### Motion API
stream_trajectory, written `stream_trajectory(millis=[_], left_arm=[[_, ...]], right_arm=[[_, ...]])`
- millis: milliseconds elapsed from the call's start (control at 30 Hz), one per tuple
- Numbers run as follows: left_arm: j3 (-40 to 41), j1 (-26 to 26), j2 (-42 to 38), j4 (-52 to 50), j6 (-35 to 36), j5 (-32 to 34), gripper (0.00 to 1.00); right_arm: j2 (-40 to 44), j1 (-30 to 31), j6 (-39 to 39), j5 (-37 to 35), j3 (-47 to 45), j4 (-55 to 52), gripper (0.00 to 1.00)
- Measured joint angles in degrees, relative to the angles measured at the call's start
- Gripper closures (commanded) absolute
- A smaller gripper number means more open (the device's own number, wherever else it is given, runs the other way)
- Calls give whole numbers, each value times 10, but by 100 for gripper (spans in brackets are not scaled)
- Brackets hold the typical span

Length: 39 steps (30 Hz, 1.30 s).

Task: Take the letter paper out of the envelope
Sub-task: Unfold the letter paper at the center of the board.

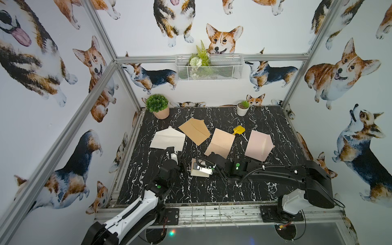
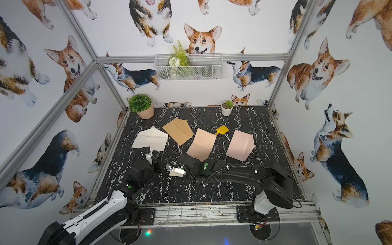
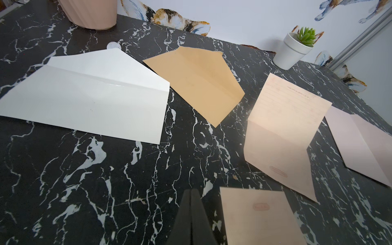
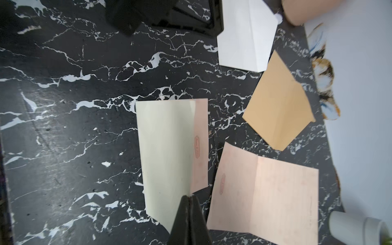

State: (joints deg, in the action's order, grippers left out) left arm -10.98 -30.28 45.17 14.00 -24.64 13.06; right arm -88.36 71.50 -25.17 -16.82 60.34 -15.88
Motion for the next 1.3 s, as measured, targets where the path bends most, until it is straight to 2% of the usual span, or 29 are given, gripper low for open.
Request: stream_trajectory(millis=[300, 733, 1100, 1300], left_arm=[[9, 9, 15, 35, -2, -40, 100], [10, 11, 66, 100, 7, -123, 100], [-1, 11, 127, 144, 5, -187, 100], [-2, 11, 123, 147, 5, -192, 100]], right_arm=[[-32, 43, -125, -75, -66, 180, 100], [-72, 76, -203, -137, -141, 357, 100], [-161, 80, -304, -190, -120, 518, 100], [-157, 85, -314, -202, -129, 545, 100]])
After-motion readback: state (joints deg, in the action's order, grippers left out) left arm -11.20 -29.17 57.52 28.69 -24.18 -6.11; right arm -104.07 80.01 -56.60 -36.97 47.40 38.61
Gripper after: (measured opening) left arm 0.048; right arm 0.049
